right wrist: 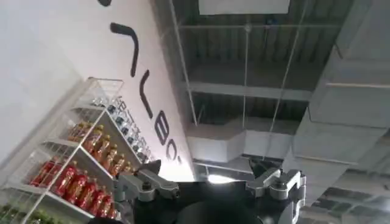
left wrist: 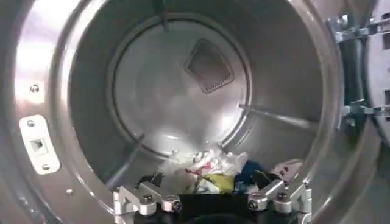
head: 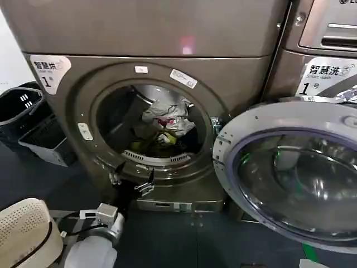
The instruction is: Grasp the clothes from the dryer.
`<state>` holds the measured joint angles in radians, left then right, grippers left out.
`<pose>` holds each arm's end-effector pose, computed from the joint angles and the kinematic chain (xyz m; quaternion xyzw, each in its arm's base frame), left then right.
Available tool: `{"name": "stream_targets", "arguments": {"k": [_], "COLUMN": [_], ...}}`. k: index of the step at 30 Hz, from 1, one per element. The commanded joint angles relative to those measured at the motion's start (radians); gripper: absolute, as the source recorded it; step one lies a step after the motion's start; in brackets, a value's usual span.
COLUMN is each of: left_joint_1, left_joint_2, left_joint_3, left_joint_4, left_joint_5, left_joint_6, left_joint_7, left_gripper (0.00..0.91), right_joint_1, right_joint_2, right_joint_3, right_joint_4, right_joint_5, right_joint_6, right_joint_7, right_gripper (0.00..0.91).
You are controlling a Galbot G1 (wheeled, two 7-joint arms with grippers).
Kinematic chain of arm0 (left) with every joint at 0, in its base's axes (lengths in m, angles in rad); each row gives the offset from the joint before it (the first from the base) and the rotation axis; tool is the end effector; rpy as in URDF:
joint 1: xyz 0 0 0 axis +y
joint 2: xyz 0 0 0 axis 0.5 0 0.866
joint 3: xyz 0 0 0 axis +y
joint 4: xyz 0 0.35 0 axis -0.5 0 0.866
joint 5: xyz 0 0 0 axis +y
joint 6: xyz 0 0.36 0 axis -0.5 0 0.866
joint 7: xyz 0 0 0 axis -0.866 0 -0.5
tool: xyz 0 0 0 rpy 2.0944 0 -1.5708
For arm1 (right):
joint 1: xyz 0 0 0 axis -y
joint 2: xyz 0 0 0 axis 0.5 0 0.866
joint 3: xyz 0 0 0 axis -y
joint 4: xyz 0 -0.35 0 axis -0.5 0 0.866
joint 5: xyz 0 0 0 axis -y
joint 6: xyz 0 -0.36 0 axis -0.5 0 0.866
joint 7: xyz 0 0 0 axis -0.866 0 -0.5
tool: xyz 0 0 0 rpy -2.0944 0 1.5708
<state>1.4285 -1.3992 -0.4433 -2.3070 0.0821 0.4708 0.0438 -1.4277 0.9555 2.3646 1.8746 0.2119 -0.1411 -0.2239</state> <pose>0.2058 -0.0026 -0.2014 -0.0705 -0.9902 -0.1046 0.0597 -0.0877 -0.4102 0.0278 0.5740 0.7149 -0.3428 0.2046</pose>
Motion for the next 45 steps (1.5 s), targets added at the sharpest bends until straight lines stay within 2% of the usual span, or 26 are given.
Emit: {"name": "stream_targets", "arguments": {"k": [1,10,19,25,29,32,35,41,45], "left_joint_1": [0.003,0.009,0.020,0.007,-0.035,-0.112,-0.207,-0.403,-0.566], "left_joint_2": [0.001,0.001,-0.004,0.006,0.014,0.021,0.021,0.016,-0.010], "left_joint_3": [0.000,0.002,0.013,0.034,0.035,0.027,0.021,0.054,0.057], "left_joint_4": [-0.008,-0.012,-0.023,0.013,0.054,0.073,0.116,0.245,0.319], "left_joint_5": [-0.007,-0.002,0.165,0.452,0.860,1.015,1.069,1.129,1.167], "left_joint_6": [-0.004,-0.002,-0.026,-0.093,-0.151,-0.249,-0.320,-0.352,-0.357], "left_joint_7": [0.006,0.008,0.022,0.024,0.033,0.118,0.184,0.489,0.769], "left_gripper": [0.907,0.907,0.907,0.907,0.907,0.907,0.907,0.907,0.907], "right_joint_1": [-0.001,-0.008,-0.004,-0.002,-0.006,-0.011,-0.022,-0.052,-0.064], "right_joint_2": [-0.001,-0.002,0.001,0.002,0.000,-0.001,0.000,0.001,0.000], "right_joint_3": [0.003,0.014,0.014,0.014,0.019,0.019,0.025,0.045,0.051], "right_joint_4": [-0.001,-0.006,0.000,0.000,0.001,0.009,0.016,0.024,0.034], "right_joint_5": [0.002,0.013,0.022,0.020,0.019,0.018,0.018,0.018,0.018], "right_joint_6": [0.000,0.000,-0.008,-0.006,-0.004,-0.003,-0.003,-0.001,-0.003], "right_joint_7": [0.000,0.003,0.009,0.009,0.010,0.010,0.010,0.007,0.007], "right_gripper": [0.907,0.907,0.907,0.907,0.907,0.907,0.907,0.907,0.907]}}
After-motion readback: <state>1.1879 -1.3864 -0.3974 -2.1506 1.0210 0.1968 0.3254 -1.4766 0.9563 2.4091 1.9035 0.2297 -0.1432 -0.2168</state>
